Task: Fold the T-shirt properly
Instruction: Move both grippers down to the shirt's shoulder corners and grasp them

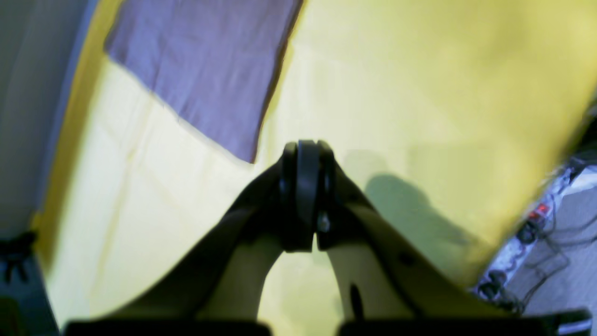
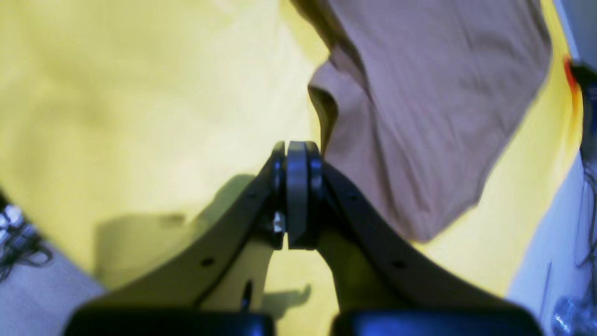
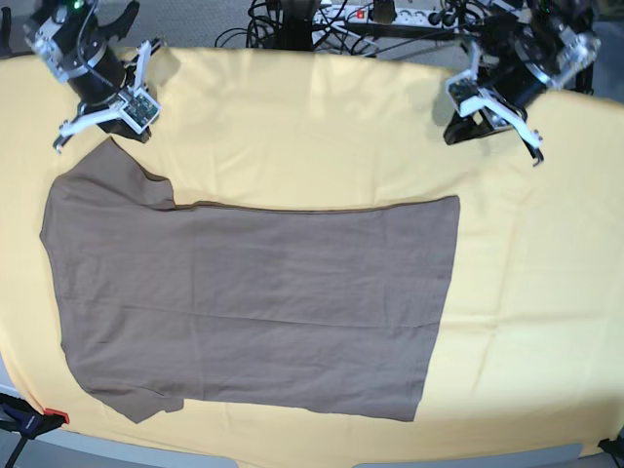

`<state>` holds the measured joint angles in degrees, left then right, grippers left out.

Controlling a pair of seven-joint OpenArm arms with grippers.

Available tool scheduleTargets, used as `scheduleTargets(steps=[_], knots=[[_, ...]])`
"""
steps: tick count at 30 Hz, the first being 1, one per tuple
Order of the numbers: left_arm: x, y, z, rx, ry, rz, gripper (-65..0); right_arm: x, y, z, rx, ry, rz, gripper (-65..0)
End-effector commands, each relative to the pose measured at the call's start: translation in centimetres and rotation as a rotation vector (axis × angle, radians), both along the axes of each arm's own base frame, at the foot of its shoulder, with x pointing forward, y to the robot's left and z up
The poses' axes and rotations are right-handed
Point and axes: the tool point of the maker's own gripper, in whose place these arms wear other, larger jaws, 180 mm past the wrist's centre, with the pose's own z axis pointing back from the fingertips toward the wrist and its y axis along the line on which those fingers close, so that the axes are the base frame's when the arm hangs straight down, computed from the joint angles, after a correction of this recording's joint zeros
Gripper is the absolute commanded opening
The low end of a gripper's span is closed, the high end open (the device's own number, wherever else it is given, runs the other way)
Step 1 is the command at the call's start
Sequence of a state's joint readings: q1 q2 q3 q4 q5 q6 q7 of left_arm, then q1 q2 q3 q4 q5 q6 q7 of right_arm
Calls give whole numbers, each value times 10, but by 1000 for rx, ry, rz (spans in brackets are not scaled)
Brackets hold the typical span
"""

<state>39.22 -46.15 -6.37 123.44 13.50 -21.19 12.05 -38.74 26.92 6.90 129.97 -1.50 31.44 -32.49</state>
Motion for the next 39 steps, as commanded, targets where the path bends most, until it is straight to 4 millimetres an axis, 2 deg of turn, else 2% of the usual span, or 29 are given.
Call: scheduleTargets(steps=[1, 2, 3, 6, 7, 8, 9, 12, 17, 21, 23, 27, 32, 39], knots=[[5, 1, 2, -10, -7, -43, -650, 3, -1, 2, 4, -7, 11, -650], [8, 6, -3, -5, 7, -72, -650, 7, -3, -1, 12, -4, 4, -650], [12, 12, -6, -6, 19, -98, -587, 11, -5, -4, 18, 0, -1, -585], [28, 24, -9, -21, 22, -146, -324, 18, -10, -12, 31, 18, -6, -339], [33, 27, -8, -21, 13, -152, -267, 18, -12, -15, 27, 27, -5, -276], [39, 31, -7, -13, 5, -157, -253, 18, -15, -18, 22, 35, -10, -238], [45, 34, -6, 1, 0, -162, -253, 18, -18, -20, 17, 38, -19, -228], [62, 40, -5, 38, -18, -183, -253, 18, -29, -27, -4, 56, -37, -230], [80, 33, -11, 92, -32, -248, -253, 20, -57, -41, -86, 60, -82, -234], [94, 22, -13, 103, -59, -280, -253, 20, -67, -43, -122, 62, -75, -312], [97, 16, -13, 108, -66, -297, -253, 20, -70, -46, -130, 76, -62, -325], [98, 7, -13, 107, -65, -331, -253, 27, -77, -54, -106, 91, -76, -318], [96, 5, -16, 105, -57, -340, -253, 34, -90, -71, -81, 143, -104, -318], [84, -3, -18, 73, -13, -394, -253, 35, -88, -72, -54, 154, -107, -318]])
